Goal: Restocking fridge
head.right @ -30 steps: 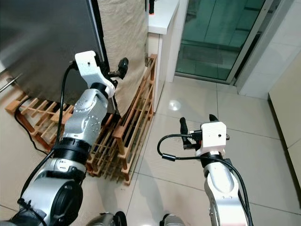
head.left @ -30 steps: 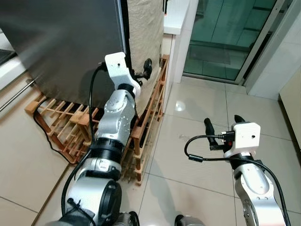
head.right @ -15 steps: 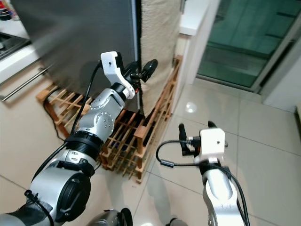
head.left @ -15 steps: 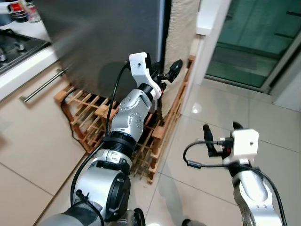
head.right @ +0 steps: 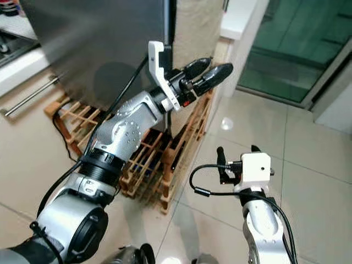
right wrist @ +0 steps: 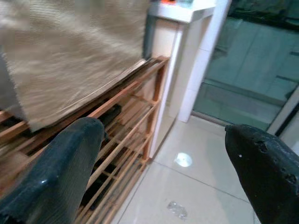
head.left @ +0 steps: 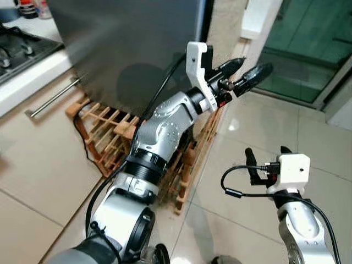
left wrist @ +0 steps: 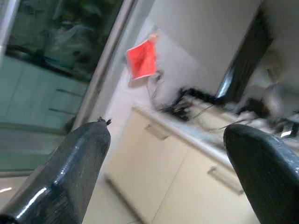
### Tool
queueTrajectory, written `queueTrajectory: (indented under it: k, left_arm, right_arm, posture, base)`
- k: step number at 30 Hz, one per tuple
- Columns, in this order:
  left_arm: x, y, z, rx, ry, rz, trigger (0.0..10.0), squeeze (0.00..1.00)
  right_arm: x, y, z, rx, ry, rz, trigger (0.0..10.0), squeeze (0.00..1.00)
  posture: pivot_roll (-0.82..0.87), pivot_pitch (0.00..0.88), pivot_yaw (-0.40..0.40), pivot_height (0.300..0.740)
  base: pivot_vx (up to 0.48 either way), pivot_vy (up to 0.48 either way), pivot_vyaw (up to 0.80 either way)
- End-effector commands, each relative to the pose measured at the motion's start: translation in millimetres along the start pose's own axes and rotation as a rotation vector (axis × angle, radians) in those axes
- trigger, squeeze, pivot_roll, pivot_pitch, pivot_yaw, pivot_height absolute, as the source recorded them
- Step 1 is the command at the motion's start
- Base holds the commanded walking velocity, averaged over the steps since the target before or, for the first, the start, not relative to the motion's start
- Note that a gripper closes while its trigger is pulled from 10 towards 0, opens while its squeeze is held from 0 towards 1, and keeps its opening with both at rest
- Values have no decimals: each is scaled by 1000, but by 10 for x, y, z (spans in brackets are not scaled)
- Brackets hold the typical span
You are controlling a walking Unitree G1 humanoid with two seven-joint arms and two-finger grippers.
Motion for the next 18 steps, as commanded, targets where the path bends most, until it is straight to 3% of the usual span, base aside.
queueTrajectory:
  k: [1,2,3,4,5,6,13,15,16,17,18]
  left_arm:
    - [-255,-159,271,-17,81,58,10000,0]
    - [-188,-35,164,37,63,79,10000,0]
    - [-17,228,31,106,46,134,10000,0]
    - [-17,228,31,106,46,134,10000,0]
    - [162,459,-16,152,14,186,10000,0]
    - [242,553,-20,170,-7,206,10000,0]
    - [513,1039,-42,301,-102,276,10000,0]
    - [519,1162,-132,392,-147,274,10000,0]
    - [503,1250,-250,504,-233,244,10000,0]
    - [503,1250,-250,504,-233,244,10000,0]
    - [507,1296,-343,591,-277,235,10000,0]
  right_arm:
    - [36,-39,17,-15,-5,6,10000,0]
    - [71,-53,19,-20,-8,18,10000,0]
    - [126,-74,38,-35,-18,37,10000,0]
    - [126,-74,38,-35,-18,37,10000,0]
    - [185,-94,52,-40,-20,58,10000,0]
    - [214,-105,56,-41,-22,69,10000,0]
    - [316,-199,54,-40,-40,109,10000,0]
    - [325,-231,53,-39,-45,115,10000,0]
    - [331,-267,35,-30,-44,117,10000,0]
    - [331,-267,35,-30,-44,117,10000,0]
    - [329,-291,20,-24,-37,113,10000,0]
  posture:
    - [-253,54,41,740]
    - [-247,53,43,740]
    - [-239,53,42,740]
    - [-239,53,42,740]
    - [-239,53,42,740]
    - [-239,53,42,740]
    - [-172,37,33,740]
    - [-160,33,31,740]
    - [-151,26,29,740]
    - [-151,26,29,740]
    - [-149,23,29,740]
  base:
    - [0,0,0]
    - [0,0,0]
    - [0,0,0]
    - [0,0,0]
    - [0,0,0]
    - [0,0,0]
    - [0,0,0]
    - [0,0,0]
    - [0,0,0]
    - [0,0,0]
    - [0,0,0]
Point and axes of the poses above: a point about 5 cm out from each wrist's last joint towards the gripper, its own y axis pointing back from the gripper into the wrist, its own x axis along the axis of the wrist's last joint, z = x × y, the point moved 1 cm from there along -y, pointing out of the wrist towards the gripper, and after that the axes turned 13 degrees about y, right-handed, at the moved point
